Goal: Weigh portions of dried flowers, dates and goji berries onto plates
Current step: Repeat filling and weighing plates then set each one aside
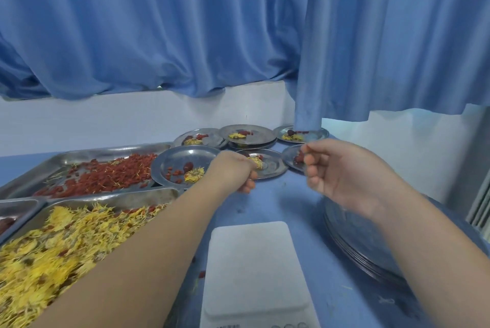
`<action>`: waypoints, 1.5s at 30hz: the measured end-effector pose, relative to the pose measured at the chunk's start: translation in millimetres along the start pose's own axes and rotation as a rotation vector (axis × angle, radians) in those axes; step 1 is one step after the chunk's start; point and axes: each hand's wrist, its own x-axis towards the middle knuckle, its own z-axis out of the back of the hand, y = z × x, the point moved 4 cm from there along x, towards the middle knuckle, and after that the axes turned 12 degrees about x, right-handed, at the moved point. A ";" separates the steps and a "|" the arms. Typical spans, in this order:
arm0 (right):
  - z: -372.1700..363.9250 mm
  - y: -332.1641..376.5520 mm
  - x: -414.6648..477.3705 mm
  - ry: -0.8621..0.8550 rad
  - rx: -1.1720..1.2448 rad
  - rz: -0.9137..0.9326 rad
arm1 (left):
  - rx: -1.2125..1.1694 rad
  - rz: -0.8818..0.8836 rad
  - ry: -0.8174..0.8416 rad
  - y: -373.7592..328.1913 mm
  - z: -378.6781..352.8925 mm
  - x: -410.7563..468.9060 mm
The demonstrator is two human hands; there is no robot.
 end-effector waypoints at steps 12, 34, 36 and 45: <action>37.5 28.5 4.6 -0.117 0.075 0.061 | 0.080 -0.069 -0.028 -10.9 -16.8 111.0; 48.5 -5.4 -94.5 -0.268 -1.178 0.370 | -0.386 -0.145 0.264 24.5 27.3 -115.3; 65.8 -16.9 -105.3 -0.340 -1.378 0.412 | -0.396 -0.133 0.259 39.7 33.9 -131.7; 66.3 -35.1 -123.6 -0.240 -1.667 0.363 | -0.536 -0.061 0.070 88.5 77.9 -168.3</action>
